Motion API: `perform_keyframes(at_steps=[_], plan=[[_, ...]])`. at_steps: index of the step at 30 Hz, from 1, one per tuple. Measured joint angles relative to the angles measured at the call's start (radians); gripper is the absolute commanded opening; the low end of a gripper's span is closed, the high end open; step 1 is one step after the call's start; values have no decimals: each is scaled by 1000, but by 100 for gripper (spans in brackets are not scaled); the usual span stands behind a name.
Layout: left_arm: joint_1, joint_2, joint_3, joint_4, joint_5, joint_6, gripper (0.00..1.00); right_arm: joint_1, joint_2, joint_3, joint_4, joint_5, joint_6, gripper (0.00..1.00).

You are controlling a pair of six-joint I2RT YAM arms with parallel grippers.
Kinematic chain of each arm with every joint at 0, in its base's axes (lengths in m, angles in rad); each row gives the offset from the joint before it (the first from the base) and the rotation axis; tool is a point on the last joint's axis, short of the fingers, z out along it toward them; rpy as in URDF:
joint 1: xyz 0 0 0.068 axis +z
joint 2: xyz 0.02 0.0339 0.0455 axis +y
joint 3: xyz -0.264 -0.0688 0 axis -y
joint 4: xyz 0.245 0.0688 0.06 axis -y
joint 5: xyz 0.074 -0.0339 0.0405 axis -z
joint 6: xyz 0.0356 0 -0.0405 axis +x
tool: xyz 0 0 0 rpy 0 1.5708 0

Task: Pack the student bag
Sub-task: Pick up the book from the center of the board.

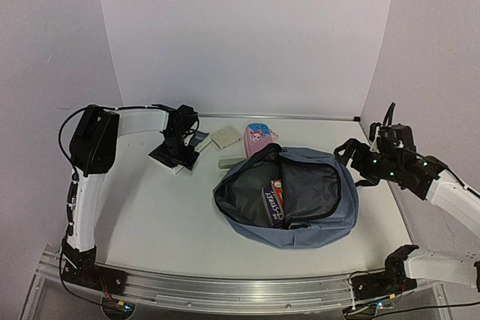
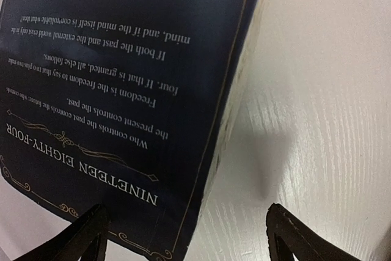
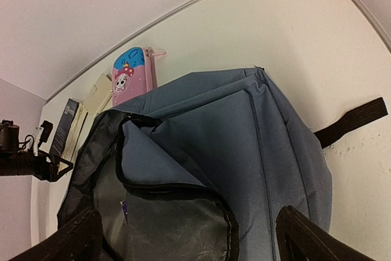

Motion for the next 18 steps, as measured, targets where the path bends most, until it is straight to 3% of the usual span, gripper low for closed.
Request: perform_keyframes(at_steps=[9, 18], plan=[[-2, 40, 45, -18, -82, 60, 66, 0, 2, 0, -5, -5, 0, 98], [-16, 69, 77, -39, -149, 74, 55, 0, 21, 0, -5, -5, -1, 98]])
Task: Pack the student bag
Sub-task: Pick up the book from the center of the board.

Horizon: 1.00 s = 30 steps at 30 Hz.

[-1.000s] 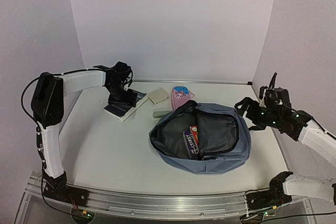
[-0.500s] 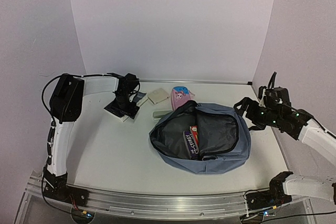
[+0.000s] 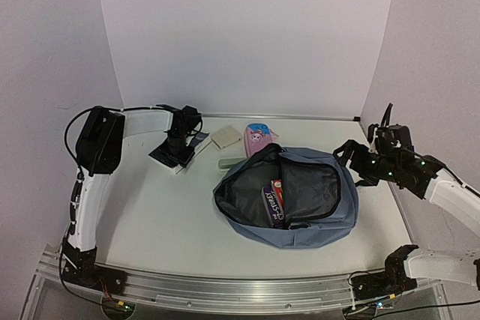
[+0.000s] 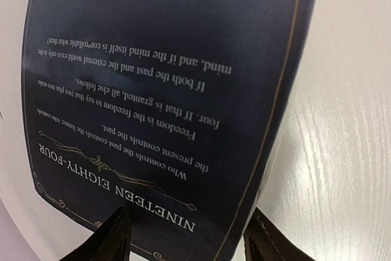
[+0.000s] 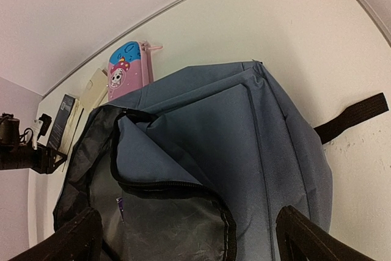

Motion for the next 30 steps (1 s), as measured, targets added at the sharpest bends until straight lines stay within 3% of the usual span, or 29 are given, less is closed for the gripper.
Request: perform_keyframes(at_steps=[4, 14, 22, 30], plan=[[-25, 8, 3, -2, -49, 1, 43, 0, 0, 0, 0, 0, -1, 98], [-93, -18, -72, 62, -184, -20, 1, 0, 0, 0, 0, 0, -3, 98], [-96, -97, -190, 145, -174, -27, 0, 0, 0, 0, 0, 0, -3, 98], [-91, -245, -320, 171, -34, -96, 0, 0, -12, 0, 0, -34, -6, 98]])
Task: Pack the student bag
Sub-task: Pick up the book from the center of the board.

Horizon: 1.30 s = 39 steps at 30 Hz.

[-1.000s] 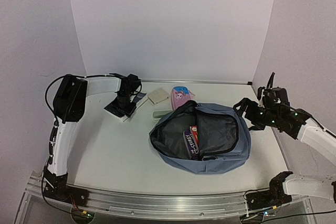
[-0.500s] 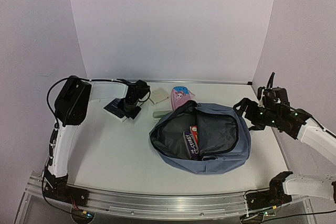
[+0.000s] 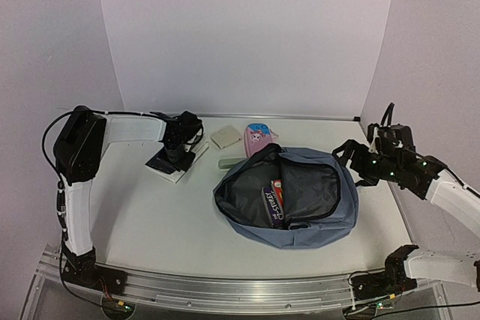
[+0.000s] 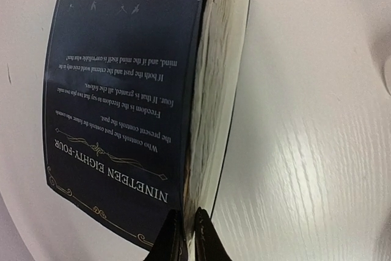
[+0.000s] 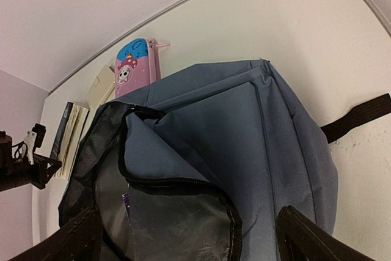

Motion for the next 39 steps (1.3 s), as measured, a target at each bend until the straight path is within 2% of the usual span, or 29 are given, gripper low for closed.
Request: perform_keyframes(at_steps=[7, 13, 17, 21, 25, 30, 39], plan=[[-12, -228, -260, 54, 164, -133, 0, 0, 0, 35, 14, -180, -24, 98], [-51, -382, -446, 95, 271, -276, 0, 16, 2, 50, 97, -326, -5, 97], [-68, -510, -542, 108, 329, -373, 0, 126, 20, 51, 164, -338, 41, 97], [-68, -621, -576, 107, 356, -433, 0, 301, 93, 66, 266, -305, 103, 95], [-67, -661, -578, 107, 371, -466, 0, 464, 225, 88, 412, -237, 186, 90], [-67, -671, -588, 109, 382, -480, 0, 613, 505, 211, 572, -179, 282, 81], [-67, -722, -615, 114, 396, -503, 0, 711, 949, 496, 751, -152, 419, 77]])
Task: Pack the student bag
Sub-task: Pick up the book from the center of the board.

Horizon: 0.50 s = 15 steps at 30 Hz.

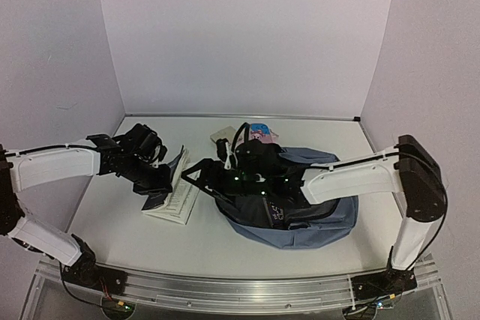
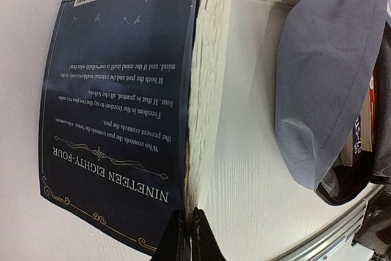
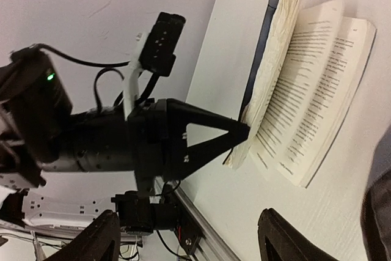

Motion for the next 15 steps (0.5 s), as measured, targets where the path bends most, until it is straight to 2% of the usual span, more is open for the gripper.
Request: perform_keyframes(at_steps=[9, 15], plan=[[0, -24, -6, -1, 5, -3, 0, 0, 260, 196, 35, 36, 57, 75], [5, -24, -9, -3, 9, -13, 0, -6, 363, 284, 35, 50, 83, 75]])
